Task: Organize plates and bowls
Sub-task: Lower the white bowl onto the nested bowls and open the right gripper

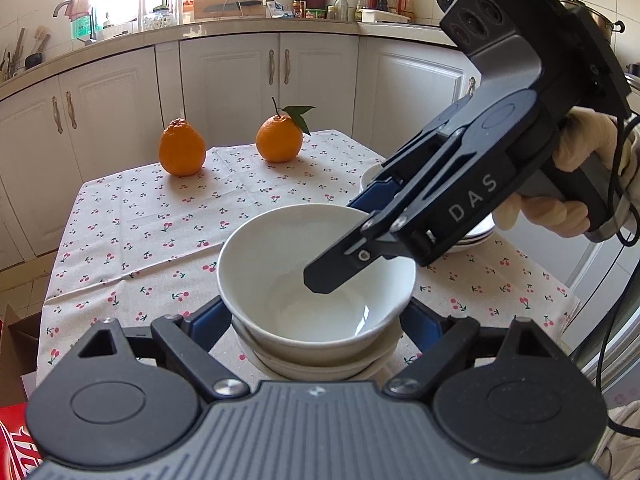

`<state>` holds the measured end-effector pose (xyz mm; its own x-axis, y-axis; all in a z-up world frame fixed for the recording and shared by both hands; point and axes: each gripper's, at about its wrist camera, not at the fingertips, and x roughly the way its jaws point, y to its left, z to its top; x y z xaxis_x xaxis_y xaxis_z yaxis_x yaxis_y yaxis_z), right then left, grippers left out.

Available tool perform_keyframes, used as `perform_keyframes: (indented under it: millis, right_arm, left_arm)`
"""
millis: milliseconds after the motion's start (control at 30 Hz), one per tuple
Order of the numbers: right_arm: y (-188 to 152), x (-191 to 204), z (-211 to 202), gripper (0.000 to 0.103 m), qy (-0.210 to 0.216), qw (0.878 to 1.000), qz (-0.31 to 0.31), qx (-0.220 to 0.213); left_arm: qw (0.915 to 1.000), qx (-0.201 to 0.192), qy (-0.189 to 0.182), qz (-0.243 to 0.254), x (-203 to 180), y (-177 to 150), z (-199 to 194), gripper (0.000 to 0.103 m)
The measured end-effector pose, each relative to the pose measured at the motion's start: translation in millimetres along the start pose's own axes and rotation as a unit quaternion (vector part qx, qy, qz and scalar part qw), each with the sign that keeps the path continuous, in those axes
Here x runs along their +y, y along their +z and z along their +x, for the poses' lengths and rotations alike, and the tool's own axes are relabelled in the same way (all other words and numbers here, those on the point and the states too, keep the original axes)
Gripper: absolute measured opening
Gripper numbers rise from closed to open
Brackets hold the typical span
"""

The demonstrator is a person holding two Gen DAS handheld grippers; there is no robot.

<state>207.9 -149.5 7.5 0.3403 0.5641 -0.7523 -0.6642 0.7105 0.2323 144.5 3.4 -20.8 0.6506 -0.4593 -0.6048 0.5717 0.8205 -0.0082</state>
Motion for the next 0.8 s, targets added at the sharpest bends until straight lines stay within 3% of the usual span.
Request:
perform_keyframes:
  millis: [300,367,567,800]
  right_arm:
    - [-1.9,8.5,2.3,0.071,-0.011,1.0,-0.023,0.002]
    - [-2.8,11.1,0.2,0.088,-0.021,0.999,-0.029,-0.006]
    - [-4.8,16.7,-8.6,0.102,-0.041,0.998,-0.048,-0.028]
    - [-26.6,31.7,-24.3,0.103,-0.068,0.992,-0.097,-0.049]
  left_arm:
    - [1.0,0.001,0.0,0.006,0.3,-0.2,1.6,0.091]
    - [0.9999,0.001,0.0,0.012,-0.5,-1.2,1.4,0.092]
    - [0.9998,-0.009,-0.017,0.003,4.1,-4.7,-4.2,0.093]
    - [0.9989,-0.032,-0.029,0.021,8.7,-16.3,-16.9,0.099]
